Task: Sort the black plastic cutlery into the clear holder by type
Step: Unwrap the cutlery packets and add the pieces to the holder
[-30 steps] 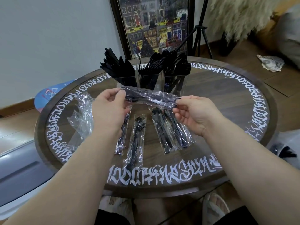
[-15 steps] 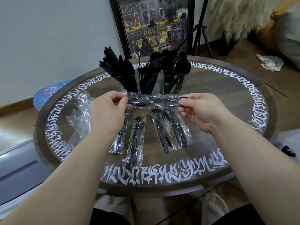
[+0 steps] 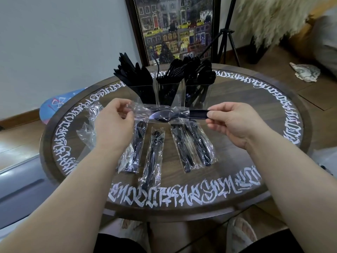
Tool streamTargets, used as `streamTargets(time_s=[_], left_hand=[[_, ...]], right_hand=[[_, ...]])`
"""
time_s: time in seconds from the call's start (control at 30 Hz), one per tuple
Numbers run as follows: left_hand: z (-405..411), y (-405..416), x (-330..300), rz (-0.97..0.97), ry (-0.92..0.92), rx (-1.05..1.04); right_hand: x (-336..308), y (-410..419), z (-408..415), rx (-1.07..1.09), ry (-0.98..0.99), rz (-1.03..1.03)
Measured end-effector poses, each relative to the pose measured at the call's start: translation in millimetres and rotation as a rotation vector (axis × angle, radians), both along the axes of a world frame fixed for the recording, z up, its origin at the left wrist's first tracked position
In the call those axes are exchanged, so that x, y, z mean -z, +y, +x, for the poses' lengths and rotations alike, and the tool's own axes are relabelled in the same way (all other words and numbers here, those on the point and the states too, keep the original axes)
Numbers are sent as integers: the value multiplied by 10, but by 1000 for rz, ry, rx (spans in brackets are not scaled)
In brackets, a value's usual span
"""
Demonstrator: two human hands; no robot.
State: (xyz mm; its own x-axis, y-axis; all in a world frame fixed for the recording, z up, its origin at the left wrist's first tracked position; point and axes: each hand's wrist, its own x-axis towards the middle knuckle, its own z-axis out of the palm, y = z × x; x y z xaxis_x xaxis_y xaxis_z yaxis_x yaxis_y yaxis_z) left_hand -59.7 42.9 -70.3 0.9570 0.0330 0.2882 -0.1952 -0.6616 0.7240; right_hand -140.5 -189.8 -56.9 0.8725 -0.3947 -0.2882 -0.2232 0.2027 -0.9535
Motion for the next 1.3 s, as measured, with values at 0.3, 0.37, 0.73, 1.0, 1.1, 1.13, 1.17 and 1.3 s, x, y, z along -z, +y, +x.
streamTargets(time_s=[0.3, 0.37, 0.73, 1.0, 1.1, 1.13, 1.17, 1.3], left_hand=[[217, 665, 28, 77, -123, -309], [243, 719, 76, 93, -65, -308], [-100, 135, 202, 525, 114, 262], [-130, 34, 247, 536, 134, 249], [-127, 102, 55, 484, 123, 169], [-129, 154, -27, 475, 96, 139], [-129, 217, -95, 481, 72, 114], [-131, 523, -191, 607, 174, 56]], right_hand=[[-11, 11, -18, 39, 20, 36], [6, 56, -10, 44, 27, 40], [149, 225, 95, 84, 37, 10], [134, 189, 95, 99, 20, 10], [120, 163, 78, 112, 15, 13], [113, 154, 69, 118, 12, 15], [110, 148, 64, 122, 8, 17], [96, 160, 51, 122, -3, 14]])
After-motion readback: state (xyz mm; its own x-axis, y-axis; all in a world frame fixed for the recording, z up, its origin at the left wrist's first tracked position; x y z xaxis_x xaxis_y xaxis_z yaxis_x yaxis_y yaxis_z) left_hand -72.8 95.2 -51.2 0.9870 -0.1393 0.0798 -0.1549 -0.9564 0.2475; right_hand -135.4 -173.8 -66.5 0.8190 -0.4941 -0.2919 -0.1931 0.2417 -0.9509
